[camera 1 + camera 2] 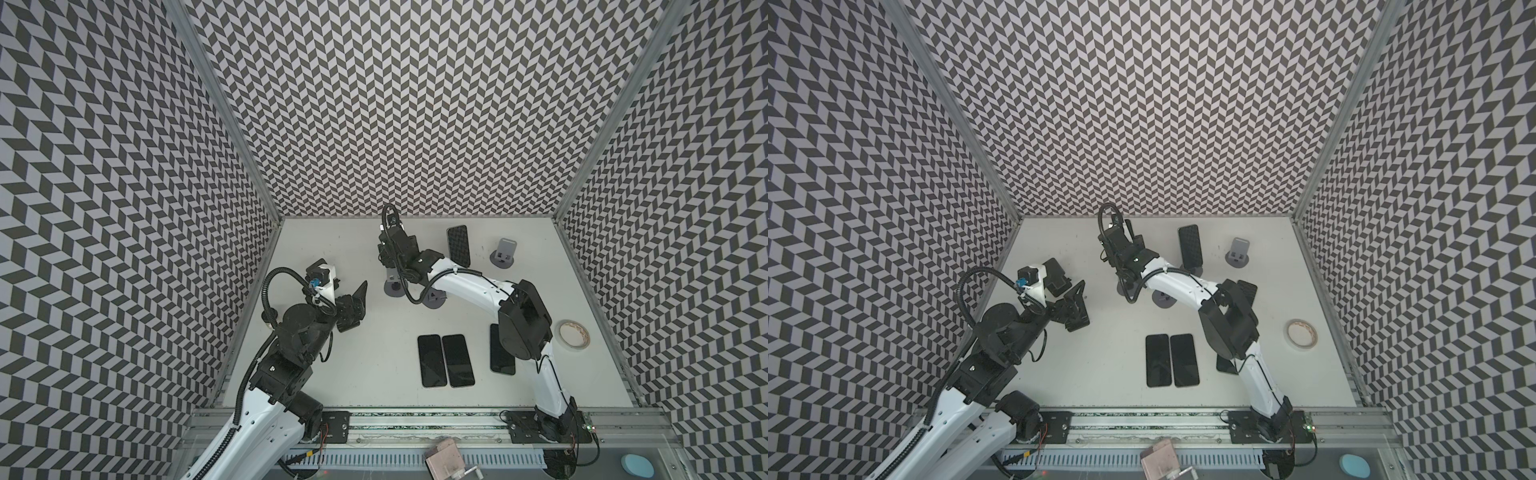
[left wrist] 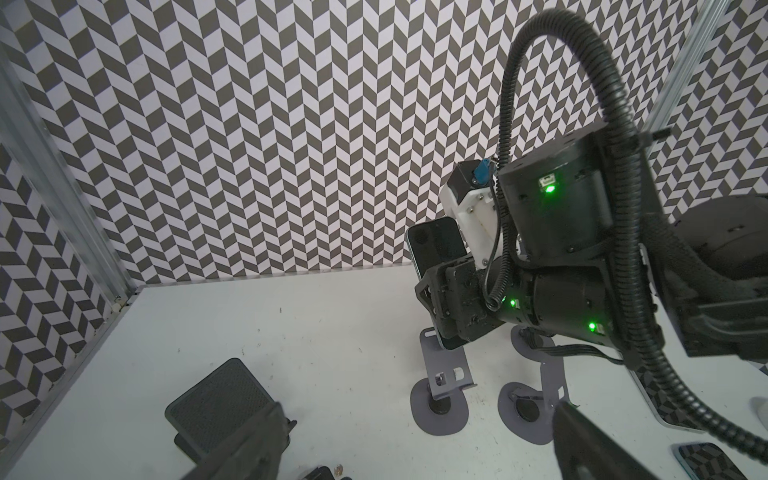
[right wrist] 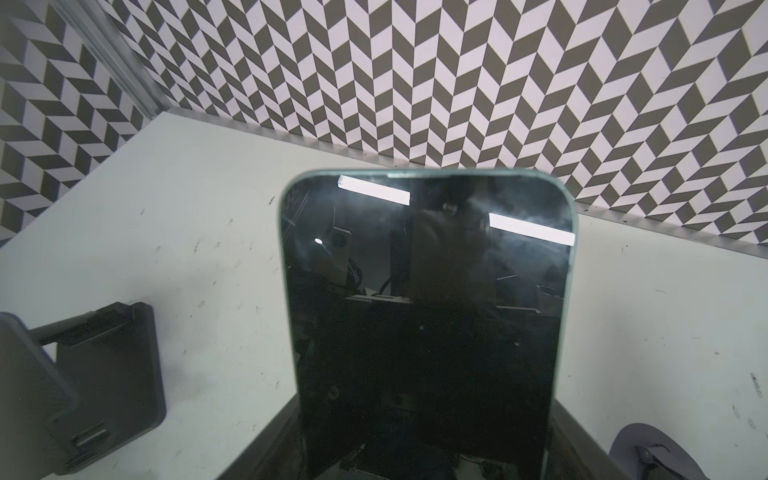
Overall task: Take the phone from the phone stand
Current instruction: 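Lift the teal-edged phone off its stand and carry it toward the robot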
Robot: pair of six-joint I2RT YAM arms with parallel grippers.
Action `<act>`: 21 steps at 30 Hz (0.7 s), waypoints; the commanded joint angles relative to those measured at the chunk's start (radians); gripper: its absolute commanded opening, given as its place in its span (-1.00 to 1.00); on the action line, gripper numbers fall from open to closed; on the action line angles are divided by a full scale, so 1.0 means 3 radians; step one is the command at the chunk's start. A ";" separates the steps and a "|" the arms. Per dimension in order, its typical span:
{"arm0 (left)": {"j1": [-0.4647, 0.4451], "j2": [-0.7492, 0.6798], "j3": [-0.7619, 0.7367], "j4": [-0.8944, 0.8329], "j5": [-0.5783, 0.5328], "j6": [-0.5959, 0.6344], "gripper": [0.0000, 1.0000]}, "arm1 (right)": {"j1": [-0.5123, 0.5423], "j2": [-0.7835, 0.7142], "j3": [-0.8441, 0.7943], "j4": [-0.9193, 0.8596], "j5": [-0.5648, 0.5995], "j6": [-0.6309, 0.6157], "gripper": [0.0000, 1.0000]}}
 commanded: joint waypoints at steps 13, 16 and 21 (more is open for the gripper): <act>0.0017 -0.0461 0.0102 -0.0521 0.0222 -0.0191 1.00 | 0.0386 -0.0745 -0.0395 0.0340 0.0367 -0.0001 0.22; 0.0015 -0.0491 0.0144 -0.0608 0.0282 -0.0195 1.00 | 0.0466 -0.0916 -0.0587 0.0338 0.0419 0.0128 0.21; 0.0014 -0.0540 0.0264 -0.0812 0.0362 -0.0206 1.00 | 0.0567 -0.1130 -0.0817 0.0277 0.0455 0.0336 0.19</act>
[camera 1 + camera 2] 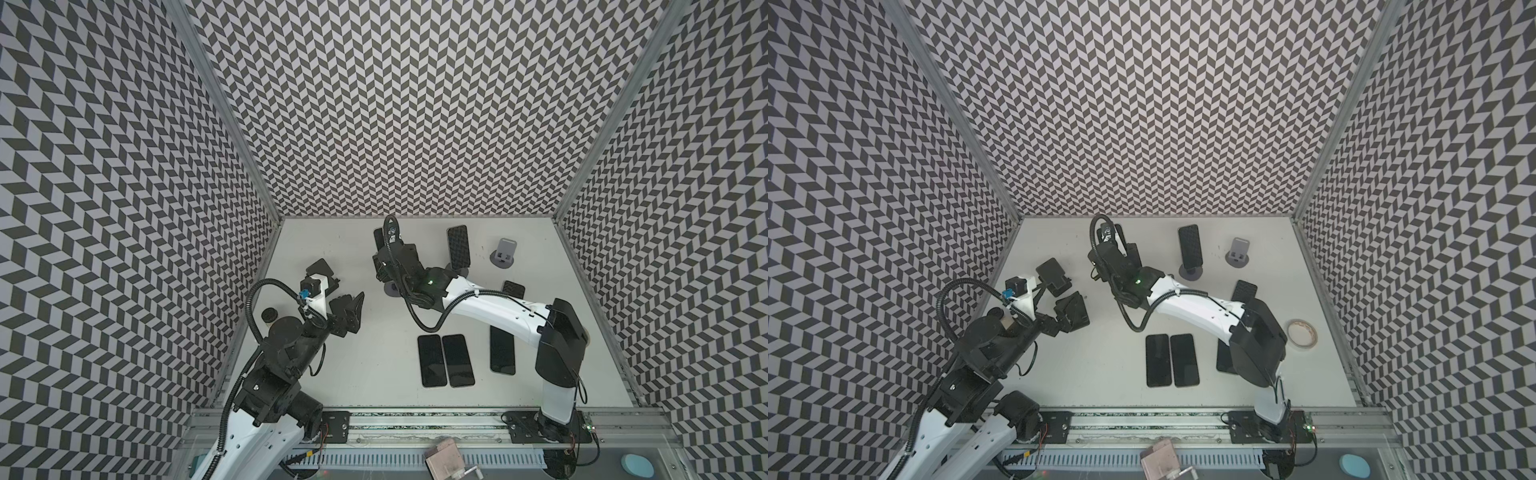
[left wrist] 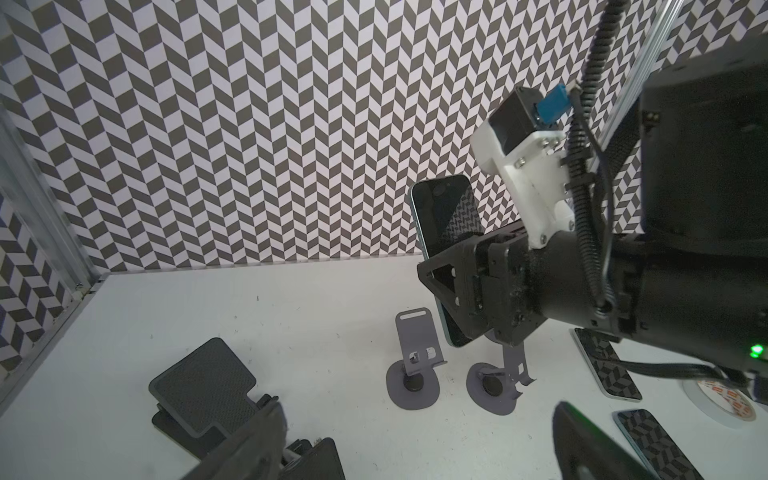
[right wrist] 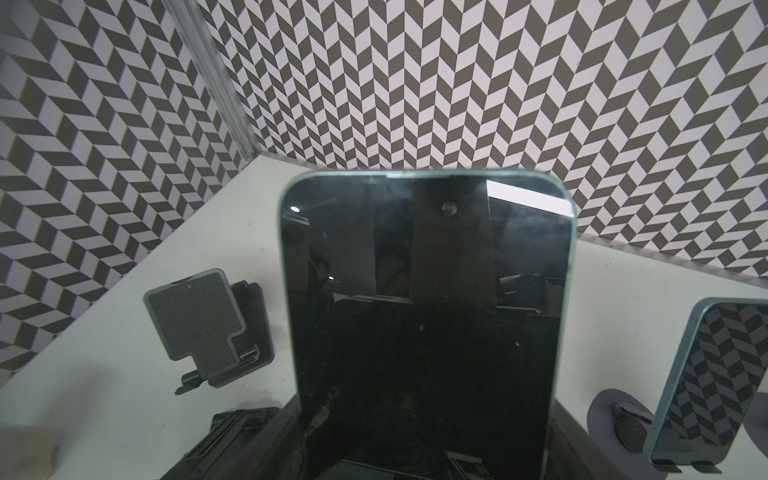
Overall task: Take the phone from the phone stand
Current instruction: 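Lift the teal-edged phone off its stand and carry it toward the robot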
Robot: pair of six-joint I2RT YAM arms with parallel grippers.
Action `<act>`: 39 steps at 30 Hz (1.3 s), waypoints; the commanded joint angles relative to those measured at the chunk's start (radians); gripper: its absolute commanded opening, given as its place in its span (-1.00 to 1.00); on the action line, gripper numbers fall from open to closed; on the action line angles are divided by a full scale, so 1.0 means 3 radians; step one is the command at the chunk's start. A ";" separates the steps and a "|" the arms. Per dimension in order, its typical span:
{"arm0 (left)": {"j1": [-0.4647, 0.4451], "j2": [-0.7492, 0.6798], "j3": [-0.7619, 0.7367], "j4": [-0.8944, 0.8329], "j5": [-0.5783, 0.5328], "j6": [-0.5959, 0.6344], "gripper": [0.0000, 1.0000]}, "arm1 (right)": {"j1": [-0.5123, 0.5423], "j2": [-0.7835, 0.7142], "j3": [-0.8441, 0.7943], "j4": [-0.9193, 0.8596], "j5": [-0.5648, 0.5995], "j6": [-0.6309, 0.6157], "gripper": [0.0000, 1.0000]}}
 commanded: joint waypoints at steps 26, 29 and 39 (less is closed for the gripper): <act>0.0013 -0.0033 0.0656 -0.0608 0.0298 -0.0253 1.00 | 0.0468 -0.0659 -0.0806 -0.0354 -0.0213 0.1051 0.16; 0.0016 -0.0032 0.0645 -0.0594 0.0337 -0.0283 1.00 | 0.0499 -0.0699 -0.0925 -0.0391 -0.0310 0.1174 0.16; 0.0012 0.0002 0.0779 -0.0770 0.0498 -0.0520 1.00 | 0.0530 -0.0750 -0.1326 -0.0343 -0.0641 0.1492 0.15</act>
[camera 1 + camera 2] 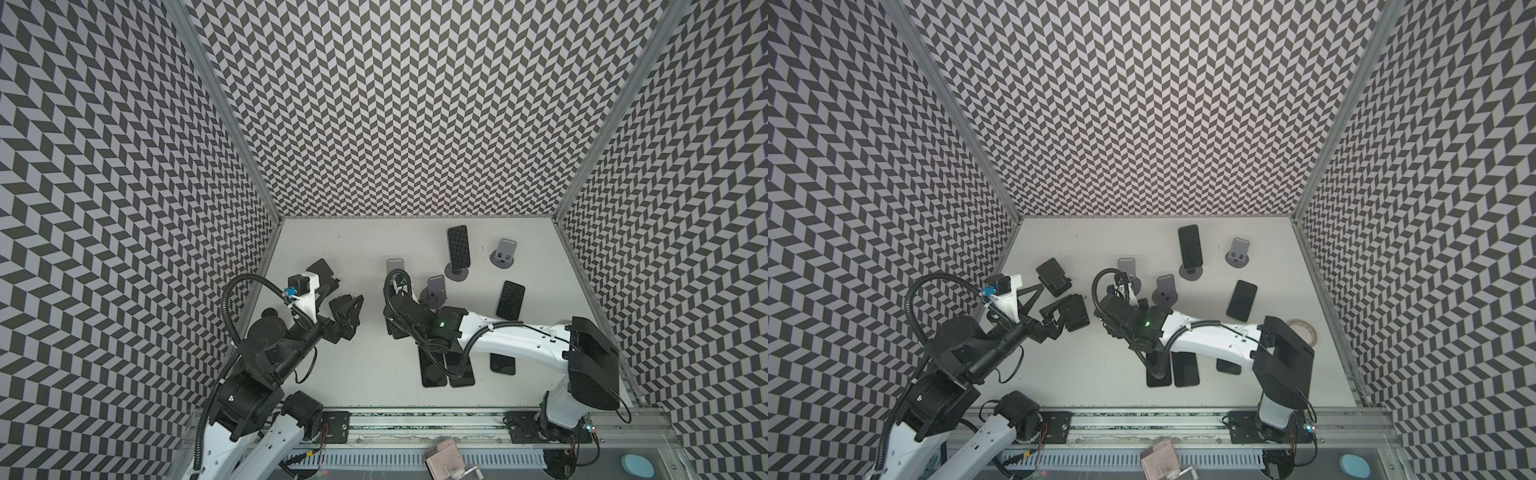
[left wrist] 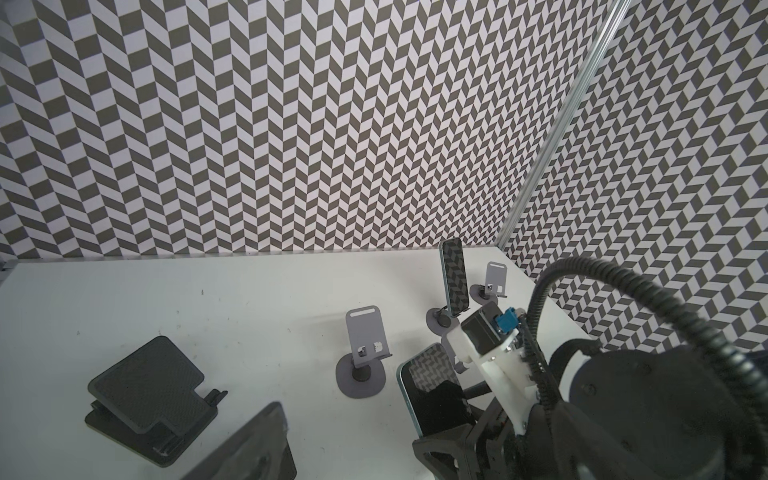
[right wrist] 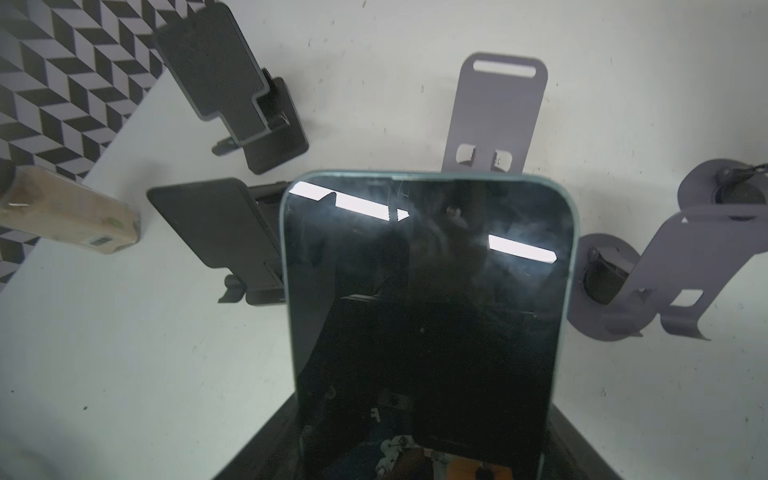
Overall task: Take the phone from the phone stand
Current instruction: 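Lift the teal-edged phone off its stand and carry it toward the robot, then lower the phone flat onto the table and open the right gripper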
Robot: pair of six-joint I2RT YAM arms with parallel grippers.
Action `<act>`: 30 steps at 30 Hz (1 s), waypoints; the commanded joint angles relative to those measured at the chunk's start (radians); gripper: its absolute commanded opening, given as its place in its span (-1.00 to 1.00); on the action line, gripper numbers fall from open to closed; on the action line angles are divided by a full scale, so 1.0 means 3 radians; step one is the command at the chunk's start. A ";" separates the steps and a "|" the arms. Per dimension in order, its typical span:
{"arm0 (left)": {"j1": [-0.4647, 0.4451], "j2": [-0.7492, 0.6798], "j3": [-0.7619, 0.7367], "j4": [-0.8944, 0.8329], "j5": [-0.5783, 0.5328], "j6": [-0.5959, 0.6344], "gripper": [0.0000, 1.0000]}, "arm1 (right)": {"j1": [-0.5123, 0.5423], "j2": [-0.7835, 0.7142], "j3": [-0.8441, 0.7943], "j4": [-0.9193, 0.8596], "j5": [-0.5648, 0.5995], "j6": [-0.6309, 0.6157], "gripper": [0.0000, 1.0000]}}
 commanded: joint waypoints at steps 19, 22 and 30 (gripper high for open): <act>0.0016 -0.0188 -0.0039 -0.0154 0.0238 -0.0440 1.00 | 0.0143 0.0367 -0.0220 0.0578 -0.0496 0.0529 0.16; 0.0016 -0.0191 -0.0073 -0.0164 0.0244 -0.0472 1.00 | 0.0156 0.0475 -0.0151 0.0569 -0.0502 0.0586 0.16; 0.0012 -0.0176 -0.0066 -0.0371 0.0174 -0.0610 0.99 | 0.0161 0.0673 -0.0128 0.0550 -0.0546 0.0714 0.17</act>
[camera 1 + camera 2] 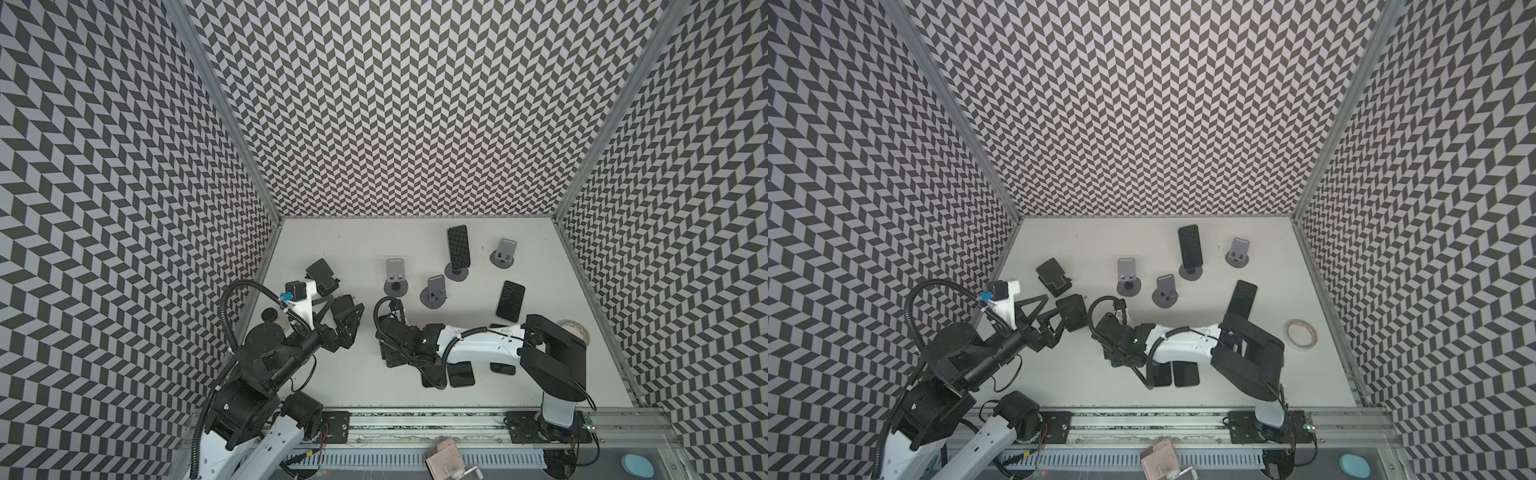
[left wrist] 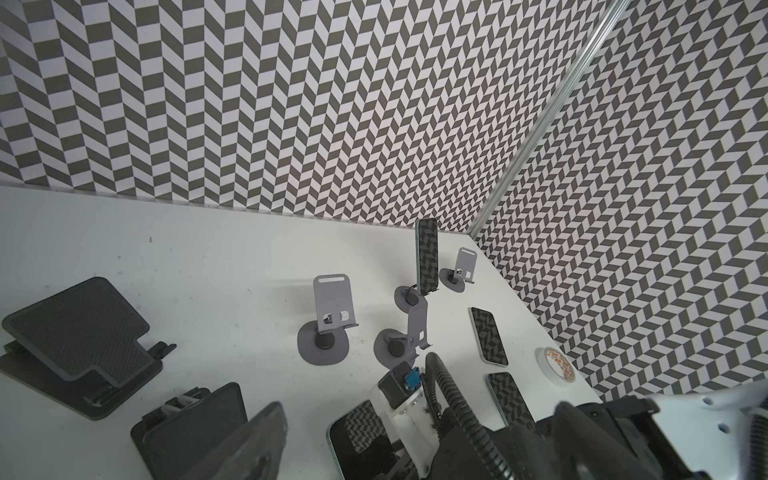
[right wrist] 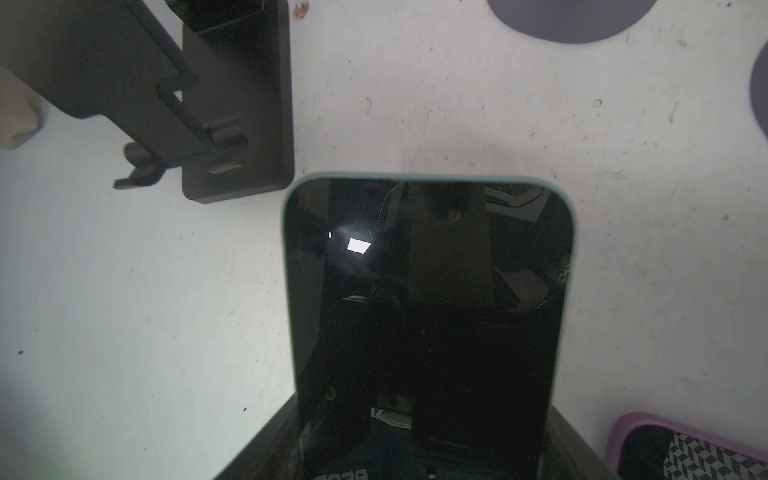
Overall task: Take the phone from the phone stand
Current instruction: 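Lower the phone flat onto the table and open the right gripper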
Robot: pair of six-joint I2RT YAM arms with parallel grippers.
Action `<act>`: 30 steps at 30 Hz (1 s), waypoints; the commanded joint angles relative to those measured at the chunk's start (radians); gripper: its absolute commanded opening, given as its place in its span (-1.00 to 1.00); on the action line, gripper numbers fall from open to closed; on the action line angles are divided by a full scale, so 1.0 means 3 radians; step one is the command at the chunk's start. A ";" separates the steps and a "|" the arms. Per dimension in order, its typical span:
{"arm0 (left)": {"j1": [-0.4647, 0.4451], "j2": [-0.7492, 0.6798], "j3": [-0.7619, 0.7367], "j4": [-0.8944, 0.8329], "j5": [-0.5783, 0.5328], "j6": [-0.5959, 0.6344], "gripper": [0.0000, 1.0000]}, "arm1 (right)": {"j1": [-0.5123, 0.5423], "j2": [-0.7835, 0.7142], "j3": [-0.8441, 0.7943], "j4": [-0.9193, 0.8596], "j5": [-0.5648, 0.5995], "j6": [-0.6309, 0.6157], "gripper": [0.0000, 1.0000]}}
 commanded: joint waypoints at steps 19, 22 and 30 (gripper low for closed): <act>0.0013 0.0435 0.0372 -0.1644 0.0368 -0.0153 0.95 | 0.0004 0.0361 0.0430 -0.0206 -0.0021 0.0123 0.18; 0.0016 0.0537 0.0332 -0.1749 0.0490 -0.0104 0.95 | -0.0005 0.0392 0.0457 -0.0277 -0.0030 0.0120 0.21; 0.0016 0.0559 0.0146 -0.1885 0.0535 -0.0003 0.96 | -0.0055 0.0485 0.0496 -0.0435 -0.0063 0.0115 0.33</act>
